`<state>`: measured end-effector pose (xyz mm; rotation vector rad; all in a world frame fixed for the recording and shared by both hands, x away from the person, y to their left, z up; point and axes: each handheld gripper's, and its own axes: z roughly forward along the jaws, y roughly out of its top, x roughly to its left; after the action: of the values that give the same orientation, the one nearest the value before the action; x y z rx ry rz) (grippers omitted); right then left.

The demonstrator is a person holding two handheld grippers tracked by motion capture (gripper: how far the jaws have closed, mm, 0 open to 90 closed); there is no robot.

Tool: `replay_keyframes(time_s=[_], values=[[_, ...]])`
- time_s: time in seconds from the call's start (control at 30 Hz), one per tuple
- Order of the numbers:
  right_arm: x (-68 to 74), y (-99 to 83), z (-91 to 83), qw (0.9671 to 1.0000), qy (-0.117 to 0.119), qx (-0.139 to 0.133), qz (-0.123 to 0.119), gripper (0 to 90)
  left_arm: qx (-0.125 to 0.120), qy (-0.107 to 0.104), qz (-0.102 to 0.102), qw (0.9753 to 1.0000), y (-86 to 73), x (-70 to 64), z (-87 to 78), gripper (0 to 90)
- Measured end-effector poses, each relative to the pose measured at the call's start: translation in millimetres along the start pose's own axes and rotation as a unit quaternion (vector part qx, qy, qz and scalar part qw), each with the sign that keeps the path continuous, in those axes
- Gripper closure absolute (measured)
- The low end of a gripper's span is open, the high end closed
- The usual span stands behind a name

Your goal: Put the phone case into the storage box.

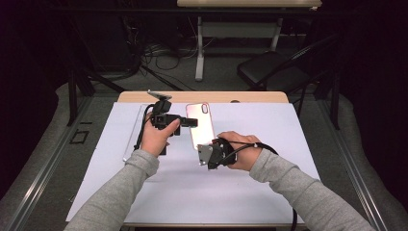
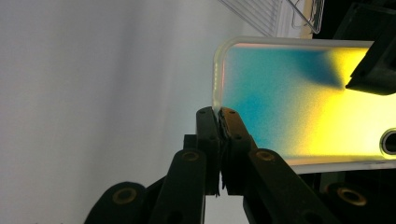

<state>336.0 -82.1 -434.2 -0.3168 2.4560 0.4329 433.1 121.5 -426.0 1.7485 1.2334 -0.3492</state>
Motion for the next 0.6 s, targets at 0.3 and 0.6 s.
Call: replay_keyframes(time_s=[0.3,0.6], values=[[0.2,0.2,0.1,1.0,0.0,0.0,0.0,88.1,-0.004,0.006,-0.001,1.0,-0.1,-0.4,-0.3,74.5],[0.3,0.4,0.3,1.0,0.0,-0.002,-0.001,88.0,-0.005,0.008,-0.01,0.9999,0.1,0.8,0.1,76.0]])
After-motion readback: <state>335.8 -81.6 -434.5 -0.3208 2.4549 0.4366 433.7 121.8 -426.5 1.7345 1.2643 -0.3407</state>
